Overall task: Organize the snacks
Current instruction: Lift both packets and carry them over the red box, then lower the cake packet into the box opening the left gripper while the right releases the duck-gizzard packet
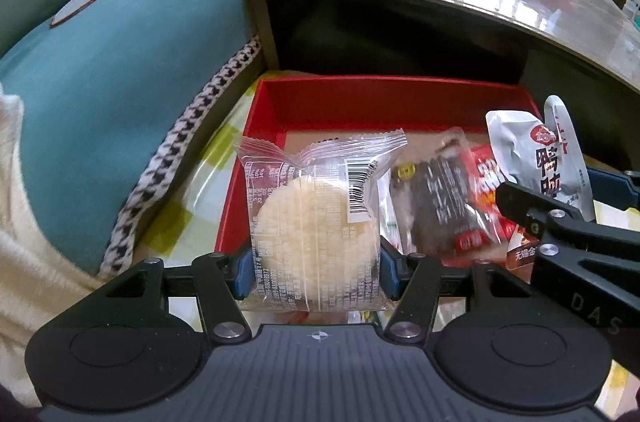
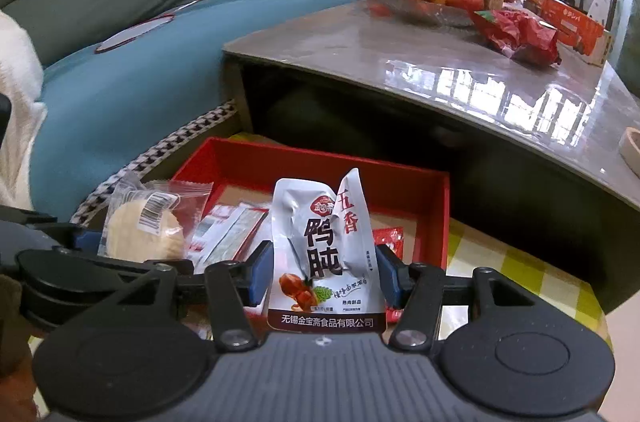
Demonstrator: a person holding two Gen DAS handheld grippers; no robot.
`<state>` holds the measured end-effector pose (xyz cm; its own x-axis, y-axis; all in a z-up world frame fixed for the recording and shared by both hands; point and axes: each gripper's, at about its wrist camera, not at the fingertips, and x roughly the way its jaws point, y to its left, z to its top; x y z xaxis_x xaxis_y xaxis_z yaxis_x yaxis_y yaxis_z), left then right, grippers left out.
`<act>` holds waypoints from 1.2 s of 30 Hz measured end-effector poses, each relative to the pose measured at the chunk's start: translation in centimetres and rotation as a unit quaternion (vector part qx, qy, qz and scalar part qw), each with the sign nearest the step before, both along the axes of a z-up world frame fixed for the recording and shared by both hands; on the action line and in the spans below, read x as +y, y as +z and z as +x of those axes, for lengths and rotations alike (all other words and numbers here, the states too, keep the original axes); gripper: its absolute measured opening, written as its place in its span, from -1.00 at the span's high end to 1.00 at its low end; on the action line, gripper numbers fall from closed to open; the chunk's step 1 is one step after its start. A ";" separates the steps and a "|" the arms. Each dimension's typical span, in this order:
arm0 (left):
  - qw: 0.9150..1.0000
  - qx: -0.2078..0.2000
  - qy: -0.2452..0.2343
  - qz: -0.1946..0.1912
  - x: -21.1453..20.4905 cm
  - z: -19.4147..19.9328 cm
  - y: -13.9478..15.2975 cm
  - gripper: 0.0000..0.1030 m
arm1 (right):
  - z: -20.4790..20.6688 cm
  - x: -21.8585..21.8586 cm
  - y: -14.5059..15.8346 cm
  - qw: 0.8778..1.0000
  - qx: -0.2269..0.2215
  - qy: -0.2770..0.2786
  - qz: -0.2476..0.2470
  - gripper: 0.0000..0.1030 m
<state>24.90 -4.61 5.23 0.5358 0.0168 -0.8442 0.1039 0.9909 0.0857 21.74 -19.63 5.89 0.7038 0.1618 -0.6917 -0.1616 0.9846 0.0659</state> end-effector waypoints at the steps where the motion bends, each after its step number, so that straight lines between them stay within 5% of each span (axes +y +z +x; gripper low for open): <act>1: 1.000 0.001 0.001 0.001 -0.2 0.4 -0.2 -0.26 | 0.6 -0.1 -0.3 1.000 0.002 -0.001 0.000 -0.15; 19: 1.000 0.004 0.017 0.025 -1.2 3.9 -2.5 -0.29 | 5.3 -0.5 -3.9 0.999 0.034 -0.007 -0.004 -0.17; 36: 1.000 -0.014 0.017 0.018 -1.2 3.9 -1.5 -0.51 | 5.6 -1.6 -3.9 0.999 0.034 -0.024 0.001 -0.21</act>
<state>28.81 -5.84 3.70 0.5571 0.0657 -0.8278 0.0666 0.9901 0.1234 27.32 -21.21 1.98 0.6623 0.1297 -0.7379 -0.1084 0.9911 0.0769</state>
